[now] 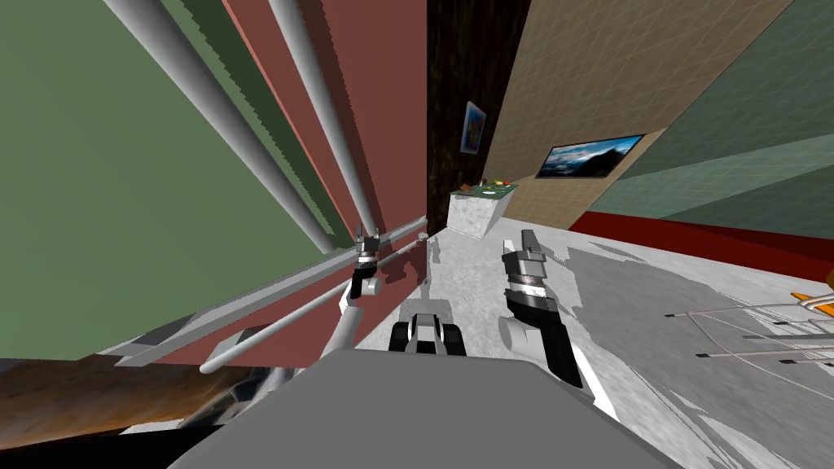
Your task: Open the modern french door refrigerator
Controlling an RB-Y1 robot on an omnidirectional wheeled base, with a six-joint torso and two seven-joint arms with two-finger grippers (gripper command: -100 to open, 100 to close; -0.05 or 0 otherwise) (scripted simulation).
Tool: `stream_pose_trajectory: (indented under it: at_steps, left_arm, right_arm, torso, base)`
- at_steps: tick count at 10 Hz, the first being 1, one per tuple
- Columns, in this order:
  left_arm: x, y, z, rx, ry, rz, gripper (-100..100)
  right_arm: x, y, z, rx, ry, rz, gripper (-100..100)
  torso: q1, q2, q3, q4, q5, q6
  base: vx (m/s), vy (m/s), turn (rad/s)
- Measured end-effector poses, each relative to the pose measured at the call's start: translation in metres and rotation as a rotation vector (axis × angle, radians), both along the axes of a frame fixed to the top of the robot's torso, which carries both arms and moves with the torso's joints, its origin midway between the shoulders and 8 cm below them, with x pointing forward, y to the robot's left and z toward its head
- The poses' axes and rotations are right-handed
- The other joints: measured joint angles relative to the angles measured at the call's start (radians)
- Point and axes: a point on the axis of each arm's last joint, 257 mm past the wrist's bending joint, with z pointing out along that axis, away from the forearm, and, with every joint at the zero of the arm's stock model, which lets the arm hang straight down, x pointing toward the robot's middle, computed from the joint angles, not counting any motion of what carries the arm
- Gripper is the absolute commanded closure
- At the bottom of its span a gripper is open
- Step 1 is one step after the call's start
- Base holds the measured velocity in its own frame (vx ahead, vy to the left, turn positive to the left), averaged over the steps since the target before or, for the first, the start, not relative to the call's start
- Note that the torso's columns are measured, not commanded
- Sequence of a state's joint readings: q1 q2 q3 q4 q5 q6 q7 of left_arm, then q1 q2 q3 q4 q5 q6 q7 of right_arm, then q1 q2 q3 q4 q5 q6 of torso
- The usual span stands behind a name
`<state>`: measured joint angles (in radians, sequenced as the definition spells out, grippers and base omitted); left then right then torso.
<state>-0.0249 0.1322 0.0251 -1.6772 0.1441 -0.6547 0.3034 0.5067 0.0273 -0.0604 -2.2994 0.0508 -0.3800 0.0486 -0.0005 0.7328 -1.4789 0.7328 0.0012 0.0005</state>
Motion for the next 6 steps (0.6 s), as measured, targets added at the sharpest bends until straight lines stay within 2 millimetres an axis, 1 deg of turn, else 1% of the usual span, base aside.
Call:
stream_pose_trajectory:
  at_steps: [1, 2, 3, 6]
  left_arm:
    - [-0.007, -0.002, 0.0, -0.001, -0.005, 0.005, 100]
    - [-0.013, -0.002, -0.003, 0.0, -0.005, 0.01, 100]
    - [-0.018, 0.0, -0.005, 0.0, -0.001, 0.012, 100]
    - [-0.042, 0.001, -0.007, -0.002, -0.004, 0.03, 100]
  right_arm:
    - [0.0, 0.0, 0.0, 0.0, 0.0, 0.0, 0]
    - [0.0, 0.0, 0.0, 0.0, 0.0, 0.0, 0]
    - [0.0, 0.0, 0.0, 0.0, 0.0, 0.0, 0]
    - [0.0, 0.0, 0.0, 0.0, 0.0, 0.0, 0]
  torso:
    - [0.0, 0.0, 0.0, 0.001, 0.0, 0.001]
    - [0.002, -0.001, 0.0, 0.0, 0.001, 0.0]
    - [0.004, -0.001, 0.0, -0.001, 0.002, -0.002]
    - [0.004, 0.0, 0.0, 0.002, 0.001, -0.001]
  base:
    - [0.036, 0.022, -0.071]
    - [0.023, 0.009, -0.015]
    - [0.042, 0.016, -0.101]
    - [0.051, 0.033, -0.066]
